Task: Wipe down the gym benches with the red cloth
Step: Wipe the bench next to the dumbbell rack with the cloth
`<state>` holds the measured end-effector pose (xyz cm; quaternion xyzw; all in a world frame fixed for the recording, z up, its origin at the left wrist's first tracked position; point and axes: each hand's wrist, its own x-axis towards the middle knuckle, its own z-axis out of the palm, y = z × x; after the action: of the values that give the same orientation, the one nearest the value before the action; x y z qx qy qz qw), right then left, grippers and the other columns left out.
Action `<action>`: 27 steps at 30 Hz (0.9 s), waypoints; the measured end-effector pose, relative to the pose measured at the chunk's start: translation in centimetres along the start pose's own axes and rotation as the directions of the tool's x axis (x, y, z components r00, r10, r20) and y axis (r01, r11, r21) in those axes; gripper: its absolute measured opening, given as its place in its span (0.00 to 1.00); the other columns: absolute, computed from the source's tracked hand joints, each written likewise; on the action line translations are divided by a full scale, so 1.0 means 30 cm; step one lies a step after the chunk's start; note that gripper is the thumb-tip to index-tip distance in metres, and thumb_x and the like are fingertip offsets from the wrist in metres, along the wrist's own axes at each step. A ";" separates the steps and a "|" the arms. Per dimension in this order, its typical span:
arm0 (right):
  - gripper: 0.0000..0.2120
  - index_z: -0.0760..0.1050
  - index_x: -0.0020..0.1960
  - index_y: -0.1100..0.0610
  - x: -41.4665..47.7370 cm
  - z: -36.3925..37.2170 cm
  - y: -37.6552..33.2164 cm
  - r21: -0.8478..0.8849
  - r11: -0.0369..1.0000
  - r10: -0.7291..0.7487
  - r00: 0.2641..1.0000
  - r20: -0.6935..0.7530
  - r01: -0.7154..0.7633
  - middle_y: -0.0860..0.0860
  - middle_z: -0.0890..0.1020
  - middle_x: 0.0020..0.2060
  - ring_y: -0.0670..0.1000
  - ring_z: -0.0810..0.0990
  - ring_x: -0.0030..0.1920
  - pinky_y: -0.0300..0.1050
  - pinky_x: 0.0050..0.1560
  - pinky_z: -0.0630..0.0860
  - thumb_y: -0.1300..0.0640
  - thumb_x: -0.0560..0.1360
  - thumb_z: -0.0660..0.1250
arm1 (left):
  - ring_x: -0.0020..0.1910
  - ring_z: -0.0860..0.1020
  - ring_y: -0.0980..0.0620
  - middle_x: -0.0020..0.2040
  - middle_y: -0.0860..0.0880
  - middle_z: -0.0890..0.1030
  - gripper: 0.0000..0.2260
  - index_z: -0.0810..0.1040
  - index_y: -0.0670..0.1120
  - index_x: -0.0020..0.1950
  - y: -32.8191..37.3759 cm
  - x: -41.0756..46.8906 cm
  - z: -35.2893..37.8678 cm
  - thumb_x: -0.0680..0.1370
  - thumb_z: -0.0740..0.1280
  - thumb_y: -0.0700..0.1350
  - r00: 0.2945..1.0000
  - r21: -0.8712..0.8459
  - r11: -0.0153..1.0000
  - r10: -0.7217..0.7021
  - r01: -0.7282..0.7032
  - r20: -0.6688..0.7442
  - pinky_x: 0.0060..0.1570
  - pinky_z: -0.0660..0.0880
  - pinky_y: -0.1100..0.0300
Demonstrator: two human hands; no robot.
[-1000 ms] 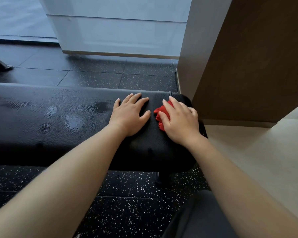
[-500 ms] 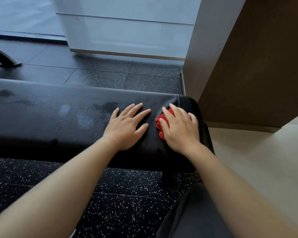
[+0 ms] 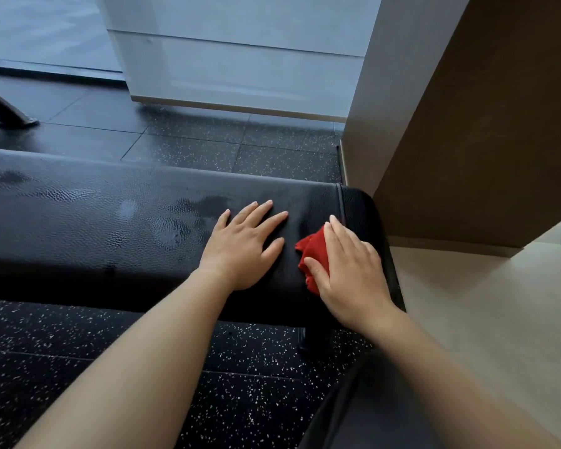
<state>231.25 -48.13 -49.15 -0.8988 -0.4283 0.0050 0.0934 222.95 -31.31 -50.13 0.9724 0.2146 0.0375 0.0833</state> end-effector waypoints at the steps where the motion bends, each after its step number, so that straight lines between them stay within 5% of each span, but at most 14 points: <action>1: 0.40 0.52 0.77 0.58 0.017 0.000 0.001 -0.020 1.000 0.000 1.000 0.001 0.000 0.52 0.54 0.77 0.50 0.53 0.76 0.47 0.72 0.51 0.35 0.72 0.38 | 0.77 0.46 0.56 0.78 0.57 0.49 0.23 0.51 0.62 0.76 0.001 0.003 -0.001 0.80 0.50 0.59 1.000 -0.001 1.000 -0.002 0.002 -0.003 0.74 0.45 0.48; 11: 0.30 0.56 0.76 0.58 0.154 0.007 0.012 -0.061 0.998 -0.011 1.000 -0.029 0.009 0.52 0.60 0.75 0.51 0.58 0.74 0.49 0.71 0.53 0.42 0.80 0.51 | 0.77 0.46 0.56 0.78 0.57 0.49 0.24 0.50 0.63 0.75 0.003 0.005 -0.008 0.80 0.50 0.59 1.000 0.004 1.000 -0.011 0.011 0.001 0.74 0.44 0.48; 18: 0.44 0.56 0.76 0.50 0.070 -0.011 0.022 -0.055 0.998 -0.035 0.999 -0.017 0.034 0.48 0.57 0.76 0.49 0.54 0.76 0.50 0.73 0.50 0.26 0.68 0.41 | 0.77 0.47 0.56 0.78 0.57 0.49 0.23 0.51 0.63 0.75 0.004 0.000 -0.005 0.80 0.50 0.59 1.000 -0.006 1.000 -0.005 0.005 -0.008 0.74 0.45 0.48; 22: 0.32 0.60 0.75 0.48 0.166 0.003 0.027 -0.050 0.999 0.000 0.998 -0.063 -0.003 0.48 0.61 0.75 0.51 0.57 0.75 0.52 0.73 0.52 0.34 0.76 0.53 | 0.77 0.47 0.56 0.78 0.57 0.50 0.23 0.52 0.63 0.75 0.001 0.006 -0.007 0.80 0.50 0.60 1.000 -0.007 1.000 -0.012 0.011 -0.015 0.74 0.45 0.48; 27: 0.28 0.62 0.74 0.51 0.248 0.006 -0.005 -0.027 0.998 0.058 0.996 -0.074 -0.060 0.50 0.63 0.74 0.52 0.62 0.72 0.51 0.69 0.59 0.39 0.78 0.54 | 0.77 0.48 0.56 0.78 0.57 0.51 0.24 0.53 0.61 0.76 0.009 0.000 -0.012 0.79 0.51 0.60 0.999 -0.035 0.999 -0.023 0.022 -0.026 0.74 0.45 0.48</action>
<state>235.82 -42.26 -48.79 -0.9119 -0.3980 -0.0312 0.0957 223.02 -31.50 -49.73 0.9677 0.2260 0.0533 0.0976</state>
